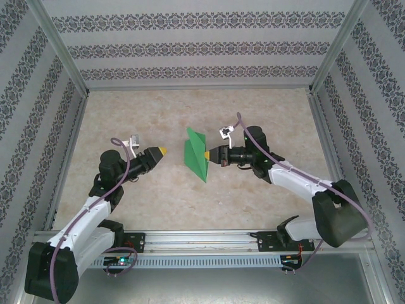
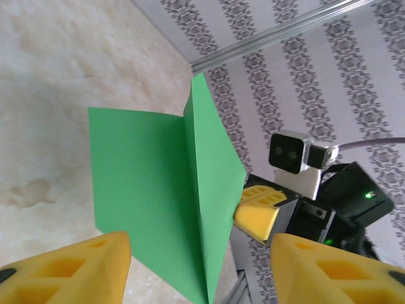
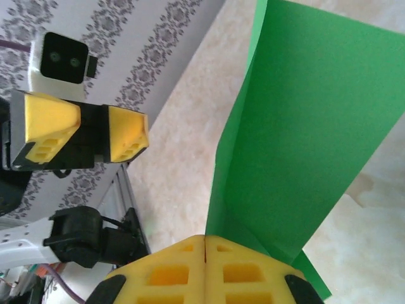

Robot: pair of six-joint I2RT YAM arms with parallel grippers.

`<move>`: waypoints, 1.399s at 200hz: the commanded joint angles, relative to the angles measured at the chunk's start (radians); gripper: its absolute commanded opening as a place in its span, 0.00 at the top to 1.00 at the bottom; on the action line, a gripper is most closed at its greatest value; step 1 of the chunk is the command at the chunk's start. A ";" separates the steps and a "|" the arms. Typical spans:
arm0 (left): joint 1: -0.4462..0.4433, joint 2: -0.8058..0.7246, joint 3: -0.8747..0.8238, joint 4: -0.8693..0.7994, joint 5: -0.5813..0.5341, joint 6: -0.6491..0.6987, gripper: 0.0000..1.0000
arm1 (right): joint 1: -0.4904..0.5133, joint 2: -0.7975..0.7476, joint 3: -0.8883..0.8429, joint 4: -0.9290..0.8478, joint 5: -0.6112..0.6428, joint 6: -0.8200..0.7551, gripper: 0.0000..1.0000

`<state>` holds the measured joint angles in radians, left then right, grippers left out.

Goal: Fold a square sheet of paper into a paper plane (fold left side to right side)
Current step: Turn over the paper at the center of the table.

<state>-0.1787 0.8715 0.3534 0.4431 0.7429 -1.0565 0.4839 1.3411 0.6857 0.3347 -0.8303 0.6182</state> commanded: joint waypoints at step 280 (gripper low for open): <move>-0.203 0.271 0.111 0.299 -0.023 -0.034 0.93 | 0.091 0.080 0.003 0.374 -0.064 0.281 0.95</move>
<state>-0.3676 1.1660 0.4515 0.7448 0.7315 -1.1225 0.5724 1.4147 0.6750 0.6640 -0.9054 0.8925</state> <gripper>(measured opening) 0.088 0.043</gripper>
